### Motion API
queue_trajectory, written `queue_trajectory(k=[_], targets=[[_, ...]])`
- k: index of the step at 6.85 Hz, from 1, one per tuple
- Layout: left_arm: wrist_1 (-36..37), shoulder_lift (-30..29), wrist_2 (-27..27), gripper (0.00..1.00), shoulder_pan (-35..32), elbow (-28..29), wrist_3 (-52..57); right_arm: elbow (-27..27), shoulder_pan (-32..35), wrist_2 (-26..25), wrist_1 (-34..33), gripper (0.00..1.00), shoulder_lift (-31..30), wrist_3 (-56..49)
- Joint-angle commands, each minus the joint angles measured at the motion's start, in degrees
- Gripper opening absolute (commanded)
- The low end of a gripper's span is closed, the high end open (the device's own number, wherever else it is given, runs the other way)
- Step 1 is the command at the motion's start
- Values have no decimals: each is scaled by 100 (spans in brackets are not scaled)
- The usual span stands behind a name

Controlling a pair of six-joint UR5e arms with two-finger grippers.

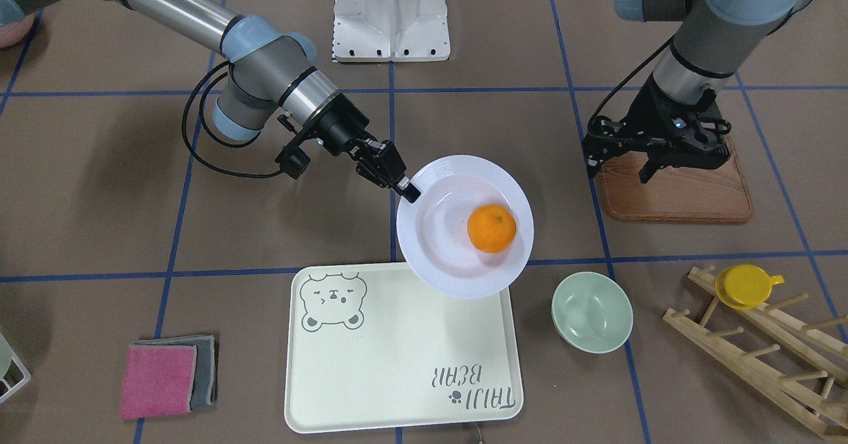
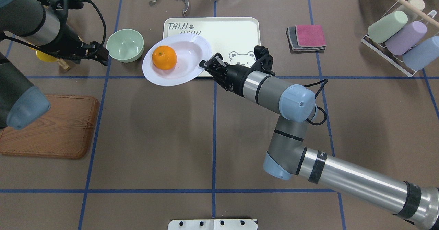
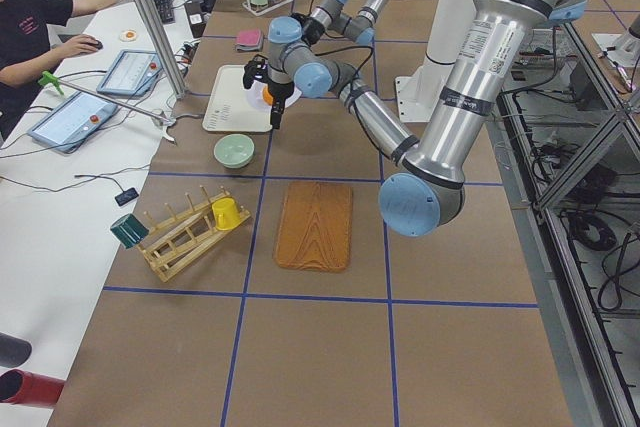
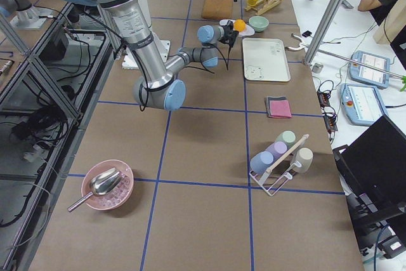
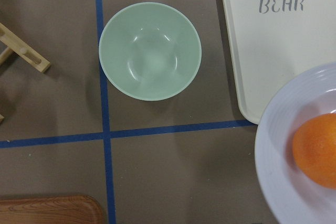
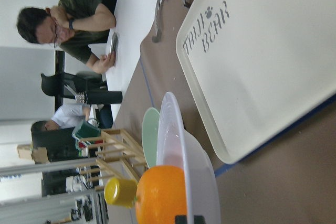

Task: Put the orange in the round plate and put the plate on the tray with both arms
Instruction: 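Slide the plate onto the bear tray with the right gripper while left withdraws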

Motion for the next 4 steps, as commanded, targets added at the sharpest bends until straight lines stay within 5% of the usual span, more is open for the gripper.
queue_trajectory(k=[1, 4], targets=[[1, 146, 0, 86, -302, 161, 721, -744, 33, -1187, -37, 0, 139, 922], [-8, 217, 0, 86, -312, 188, 803, -897, 24, -1552, -1221, 0, 262, 988]])
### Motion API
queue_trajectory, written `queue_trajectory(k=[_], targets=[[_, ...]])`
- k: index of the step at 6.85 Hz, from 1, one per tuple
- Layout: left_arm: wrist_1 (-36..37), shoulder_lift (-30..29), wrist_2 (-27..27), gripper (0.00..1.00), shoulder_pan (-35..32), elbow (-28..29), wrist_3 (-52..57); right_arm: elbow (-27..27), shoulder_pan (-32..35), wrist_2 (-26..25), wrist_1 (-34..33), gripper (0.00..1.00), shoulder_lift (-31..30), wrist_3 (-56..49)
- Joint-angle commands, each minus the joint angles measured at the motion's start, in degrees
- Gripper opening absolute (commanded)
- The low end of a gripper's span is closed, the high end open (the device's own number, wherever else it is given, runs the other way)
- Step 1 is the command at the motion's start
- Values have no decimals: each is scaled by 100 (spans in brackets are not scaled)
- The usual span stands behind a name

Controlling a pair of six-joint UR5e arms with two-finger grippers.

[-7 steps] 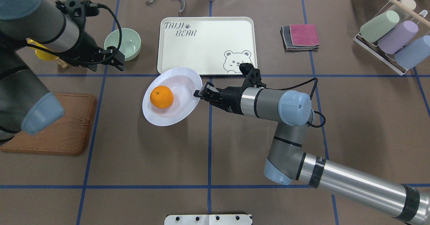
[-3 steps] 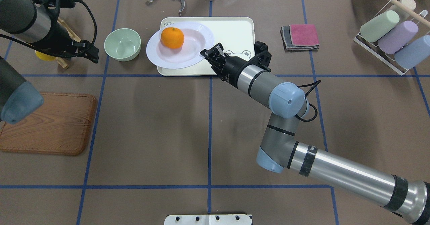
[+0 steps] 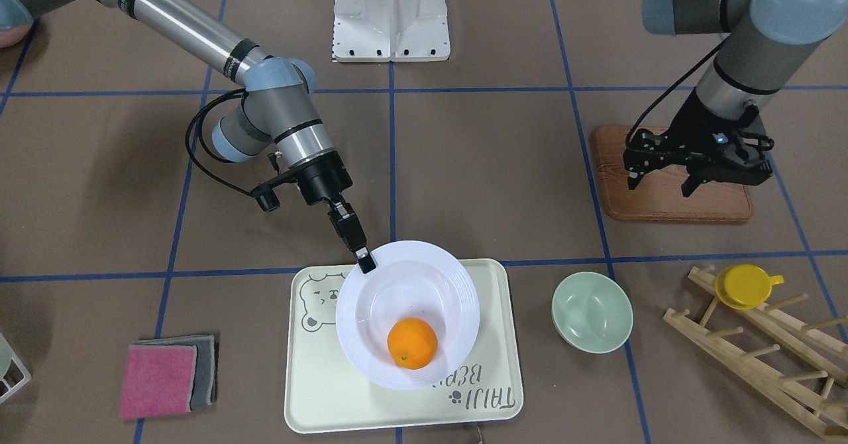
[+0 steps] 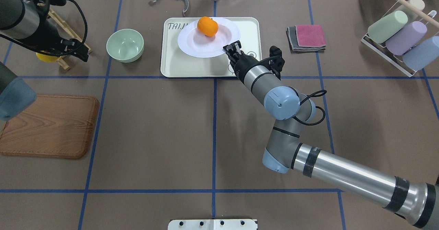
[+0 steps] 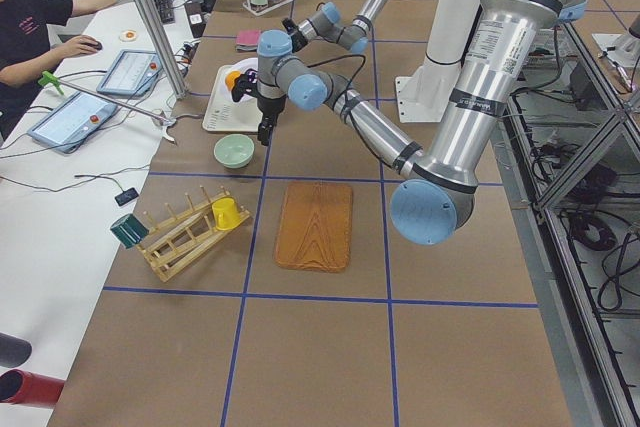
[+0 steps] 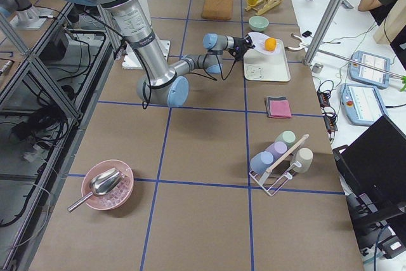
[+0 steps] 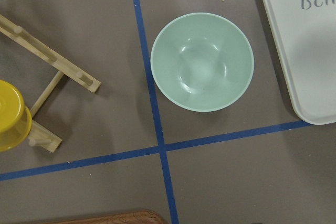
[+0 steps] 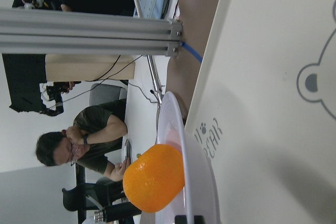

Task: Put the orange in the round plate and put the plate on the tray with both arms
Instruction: 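Release the plate rim and pull the right gripper back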

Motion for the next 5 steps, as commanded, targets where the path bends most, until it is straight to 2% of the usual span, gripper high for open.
queue_trajectory(k=[1, 3, 4, 5], targets=[[-1, 21, 0, 86, -8, 7, 25, -66, -45, -115, -617, 0, 66, -4], [-1, 30, 0, 86, -25, 7, 25, -110, -124, -176, -793, 0, 92, 4], [-1, 30, 0, 86, -34, 7, 25, -93, -124, -150, -1081, 57, 109, -22], [-1, 21, 0, 86, -43, 7, 34, -40, -107, 50, -1154, 99, 101, -449]])
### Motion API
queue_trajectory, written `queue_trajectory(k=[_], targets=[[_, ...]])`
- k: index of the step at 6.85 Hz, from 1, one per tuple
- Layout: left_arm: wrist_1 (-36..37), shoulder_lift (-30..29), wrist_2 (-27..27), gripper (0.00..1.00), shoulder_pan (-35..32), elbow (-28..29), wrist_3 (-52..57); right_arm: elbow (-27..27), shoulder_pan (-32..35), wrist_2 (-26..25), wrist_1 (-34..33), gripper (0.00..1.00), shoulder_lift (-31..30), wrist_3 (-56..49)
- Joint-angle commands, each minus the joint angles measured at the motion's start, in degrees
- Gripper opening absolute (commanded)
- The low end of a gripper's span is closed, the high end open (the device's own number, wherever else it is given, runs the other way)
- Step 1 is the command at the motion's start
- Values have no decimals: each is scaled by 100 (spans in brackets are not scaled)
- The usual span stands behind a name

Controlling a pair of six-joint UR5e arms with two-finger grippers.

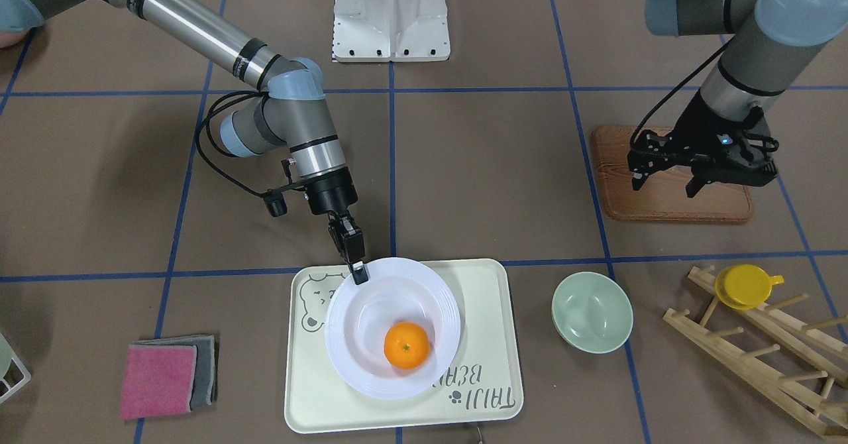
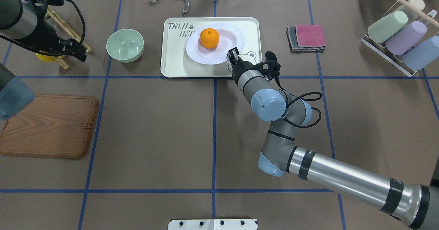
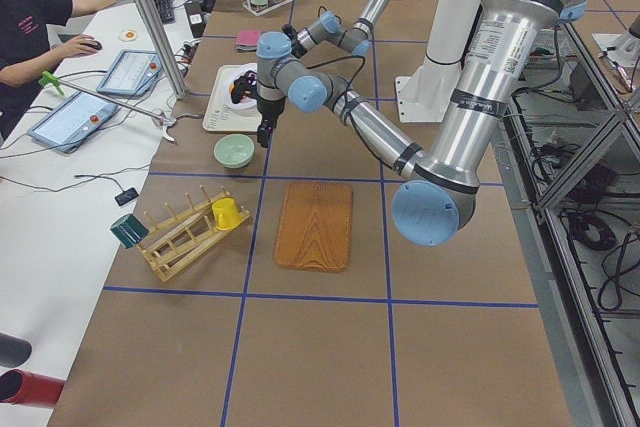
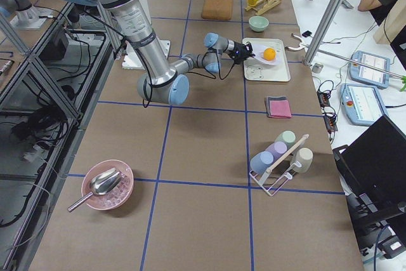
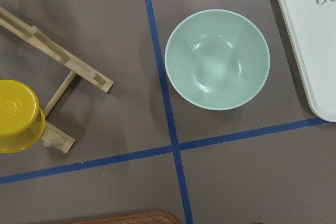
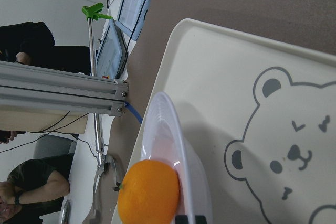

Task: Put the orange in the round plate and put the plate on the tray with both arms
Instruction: 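Release the plate rim and pull the right gripper back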

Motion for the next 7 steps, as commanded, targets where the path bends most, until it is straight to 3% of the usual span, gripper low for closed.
queue_trajectory(k=[1, 2, 4, 5, 6, 7], targets=[[0, -6, 0, 86, -11, 0, 7, 200, 129, 792, -187, 100, -33, -1172], [0, 3, 0, 86, -11, 0, 7, 524, 313, 1565, -692, 100, -112, -1650], [0, 3, 0, 86, -20, 9, 50, 1777, 612, 3006, -2245, 100, -724, -3980], [0, 99, -9, 86, -20, 26, 225, 2271, 1075, 3901, -3071, 100, -954, -5194], [0, 274, -17, 86, -37, 35, 566, 2589, 1628, 4737, -3784, 100, -1061, -6067], [-52, 528, -26, 86, -168, 35, 961, 2697, 2059, 5154, -4130, 100, -1149, -6824]])
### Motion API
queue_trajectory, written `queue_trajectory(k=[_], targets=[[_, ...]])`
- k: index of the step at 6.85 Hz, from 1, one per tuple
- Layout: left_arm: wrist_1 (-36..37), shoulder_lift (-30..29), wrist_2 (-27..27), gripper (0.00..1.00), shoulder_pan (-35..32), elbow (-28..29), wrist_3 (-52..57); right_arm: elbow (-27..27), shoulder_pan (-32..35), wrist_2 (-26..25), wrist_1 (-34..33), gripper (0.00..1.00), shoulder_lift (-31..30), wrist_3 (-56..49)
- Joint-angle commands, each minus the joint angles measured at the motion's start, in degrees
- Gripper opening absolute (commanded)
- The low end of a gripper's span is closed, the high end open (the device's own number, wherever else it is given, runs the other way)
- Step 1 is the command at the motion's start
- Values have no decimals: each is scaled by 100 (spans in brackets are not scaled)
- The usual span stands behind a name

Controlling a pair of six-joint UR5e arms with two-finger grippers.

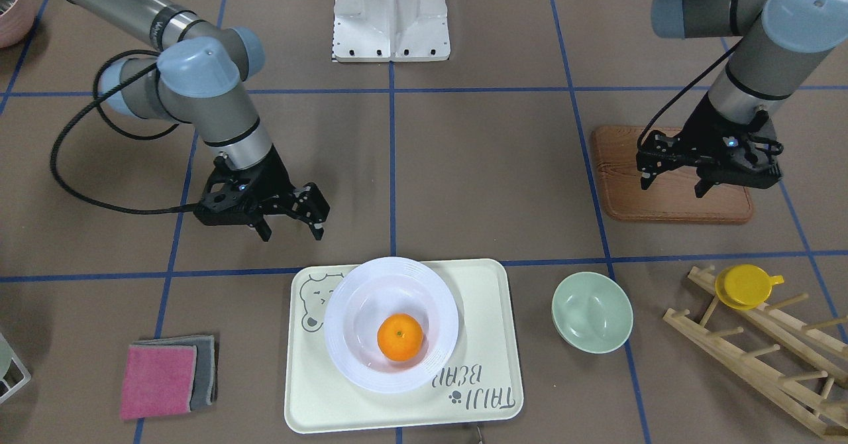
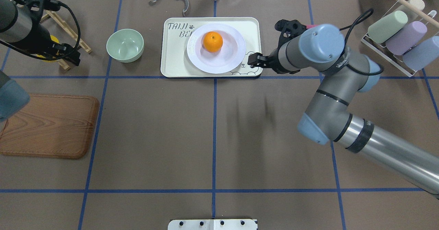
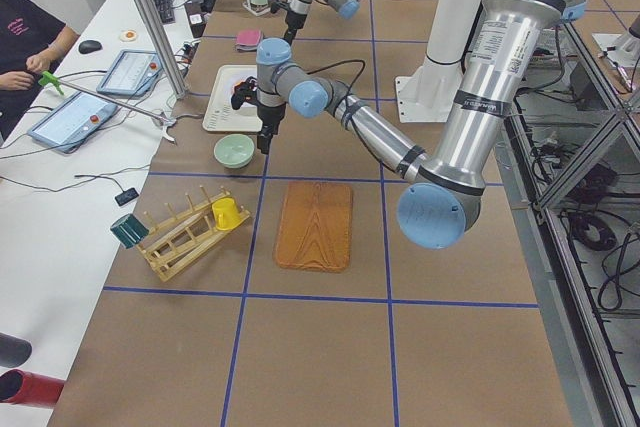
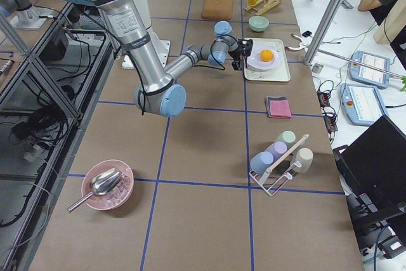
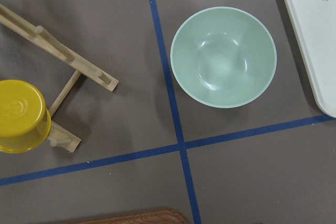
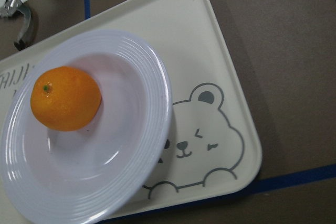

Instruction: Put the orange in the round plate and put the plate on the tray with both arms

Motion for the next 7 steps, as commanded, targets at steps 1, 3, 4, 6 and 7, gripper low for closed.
queue_trajectory(k=[1, 3, 4, 6, 7], targets=[[-48, 487, -71, 87, -398, 5, 966, 261, 913, 792, -911, 100, -261, -1812], [-57, 875, -176, 93, -699, -12, 1498, 453, 1730, 1281, -1860, 100, -646, -3456], [-48, 972, -525, 97, -926, -4, 1717, 593, 2022, 1442, -1890, 100, -918, -3942], [-65, 1584, -1081, 98, -1445, -29, 2088, 744, 2732, 1835, -2091, 100, -1716, -3938], [-74, 1797, -1091, 99, -1691, -82, 2088, 970, 3145, 2352, -2084, 100, -2312, -3999]])
